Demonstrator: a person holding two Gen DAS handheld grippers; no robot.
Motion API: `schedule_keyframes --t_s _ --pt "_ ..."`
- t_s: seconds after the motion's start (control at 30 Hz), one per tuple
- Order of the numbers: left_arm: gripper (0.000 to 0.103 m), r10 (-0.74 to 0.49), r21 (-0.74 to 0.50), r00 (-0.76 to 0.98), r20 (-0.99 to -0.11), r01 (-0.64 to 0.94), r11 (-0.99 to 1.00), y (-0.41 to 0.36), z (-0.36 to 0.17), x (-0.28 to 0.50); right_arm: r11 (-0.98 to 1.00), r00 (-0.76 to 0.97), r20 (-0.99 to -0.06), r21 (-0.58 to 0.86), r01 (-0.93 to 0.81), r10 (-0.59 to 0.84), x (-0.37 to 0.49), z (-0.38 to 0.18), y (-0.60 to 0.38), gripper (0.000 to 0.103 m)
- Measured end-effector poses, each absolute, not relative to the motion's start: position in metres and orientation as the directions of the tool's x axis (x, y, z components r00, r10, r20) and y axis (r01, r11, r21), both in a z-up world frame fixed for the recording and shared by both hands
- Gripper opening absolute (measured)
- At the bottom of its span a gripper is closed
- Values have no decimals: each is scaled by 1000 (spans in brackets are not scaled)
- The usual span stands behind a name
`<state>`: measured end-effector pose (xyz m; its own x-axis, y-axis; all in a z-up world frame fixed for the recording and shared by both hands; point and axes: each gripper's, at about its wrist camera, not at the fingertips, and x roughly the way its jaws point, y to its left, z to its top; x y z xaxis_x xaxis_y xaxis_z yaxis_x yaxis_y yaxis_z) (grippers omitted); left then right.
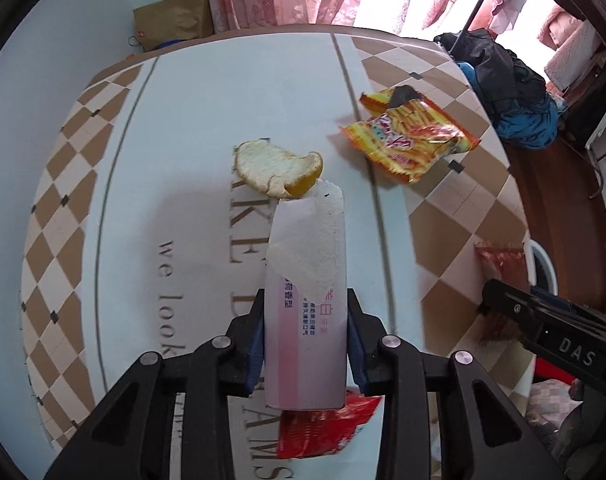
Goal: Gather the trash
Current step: 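Grasp the dark red snack bag with the right tool while the left tool grasps the pink-white box, then carry the snack bag and pink-white box over the trash bin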
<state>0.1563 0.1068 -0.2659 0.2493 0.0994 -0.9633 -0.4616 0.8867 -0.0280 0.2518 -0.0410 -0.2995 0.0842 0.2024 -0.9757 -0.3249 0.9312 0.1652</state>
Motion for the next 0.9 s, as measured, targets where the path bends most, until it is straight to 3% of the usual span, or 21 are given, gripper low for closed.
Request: schedule_keyframes --t_s 0.1,0.2,0.63,0.9 --pt "31 112 -23 253 -961 -475 880 111 -266 150 922 108 -976 139 -361 190 244 -298 -33 44" --pt "31 133 -13 267 -954 -481 877 111 -261 146 915 115 -974 140 -378 197 239 -295 -29 40" --pt "31 217 -8 408 -887 -483 876 95 -189 116 877 219 -918 213 -430 330 211 -224 -59 38" --pt "31 182 -67 524 -832 -420 905 43 -138 116 882 355 -854 221 -416 381 209 -152 -137 38"
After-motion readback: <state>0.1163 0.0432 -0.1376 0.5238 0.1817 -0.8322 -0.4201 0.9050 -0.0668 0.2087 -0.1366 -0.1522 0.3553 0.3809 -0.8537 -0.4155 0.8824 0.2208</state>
